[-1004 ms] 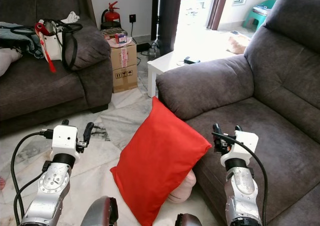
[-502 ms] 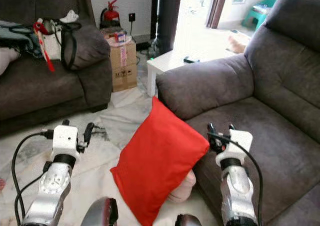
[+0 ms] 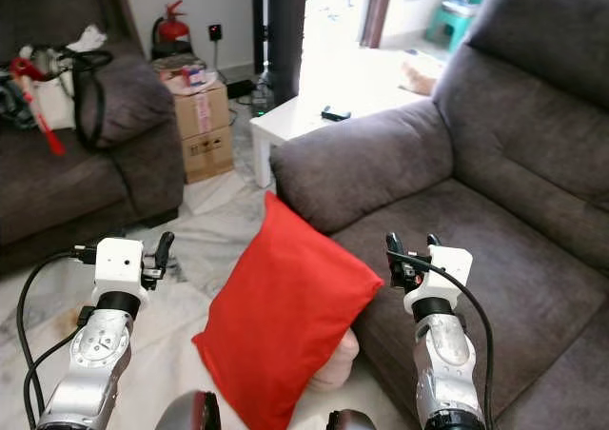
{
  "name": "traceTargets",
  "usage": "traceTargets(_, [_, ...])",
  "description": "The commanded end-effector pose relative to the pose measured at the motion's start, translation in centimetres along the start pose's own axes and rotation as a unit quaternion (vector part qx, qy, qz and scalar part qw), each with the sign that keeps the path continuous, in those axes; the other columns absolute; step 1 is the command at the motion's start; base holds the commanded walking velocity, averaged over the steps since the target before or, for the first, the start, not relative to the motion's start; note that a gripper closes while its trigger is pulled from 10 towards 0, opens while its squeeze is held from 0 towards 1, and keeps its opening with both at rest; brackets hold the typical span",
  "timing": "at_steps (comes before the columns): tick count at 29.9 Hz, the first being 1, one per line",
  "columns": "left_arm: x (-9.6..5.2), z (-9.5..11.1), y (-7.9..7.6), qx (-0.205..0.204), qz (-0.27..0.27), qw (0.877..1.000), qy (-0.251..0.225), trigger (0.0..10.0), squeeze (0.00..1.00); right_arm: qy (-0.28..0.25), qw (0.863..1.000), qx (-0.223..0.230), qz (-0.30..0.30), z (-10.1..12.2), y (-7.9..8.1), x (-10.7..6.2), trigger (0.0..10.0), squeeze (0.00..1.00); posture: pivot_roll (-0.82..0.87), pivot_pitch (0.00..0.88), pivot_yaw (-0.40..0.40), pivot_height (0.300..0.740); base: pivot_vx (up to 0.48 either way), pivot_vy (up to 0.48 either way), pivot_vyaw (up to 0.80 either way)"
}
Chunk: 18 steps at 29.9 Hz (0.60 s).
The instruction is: Move the pillow to the sofa from floor
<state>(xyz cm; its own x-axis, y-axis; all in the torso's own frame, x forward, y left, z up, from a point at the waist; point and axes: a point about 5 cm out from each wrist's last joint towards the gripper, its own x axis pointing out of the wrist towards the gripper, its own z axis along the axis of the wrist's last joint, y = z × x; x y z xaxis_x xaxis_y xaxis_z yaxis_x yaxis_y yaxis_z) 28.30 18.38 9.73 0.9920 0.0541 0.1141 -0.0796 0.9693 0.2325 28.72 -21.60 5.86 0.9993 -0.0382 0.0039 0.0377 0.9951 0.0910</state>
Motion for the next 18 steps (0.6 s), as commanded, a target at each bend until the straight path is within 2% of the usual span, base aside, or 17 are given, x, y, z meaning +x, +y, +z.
traceTargets(1, [0.08, 0.08, 0.11, -0.004, 0.003, 1.0, -0.004, 10.0, 0.0, -0.006, 1.0, -0.009, 0.009, 0.24, 0.3, 0.17, 10.0, 0.0, -0.04, 0.0, -0.054, 0.631, 0.281, 0.0, 0.0])
traceTargets(9, [0.15, 0.22, -0.03, -0.001, 0.001, 1.0, -0.008, 10.0, 0.0, -0.003, 1.0, -0.007, 0.015, 0.08, 0.54, 0.1, 10.0, 0.0, -0.04, 0.0, -0.053, 0.631, 0.275, 0.0, 0.0])
traceTargets(18, [0.21, 0.25, -0.15, 0.002, -0.002, 1.0, -0.009, 10.0, 0.0, 0.0, 1.0, -0.009, 0.021, -0.08, 0.69, 0.0, 10.0, 0.0, -0.04, 0.0, -0.051, 0.631, 0.0, 0.0, 0.0])
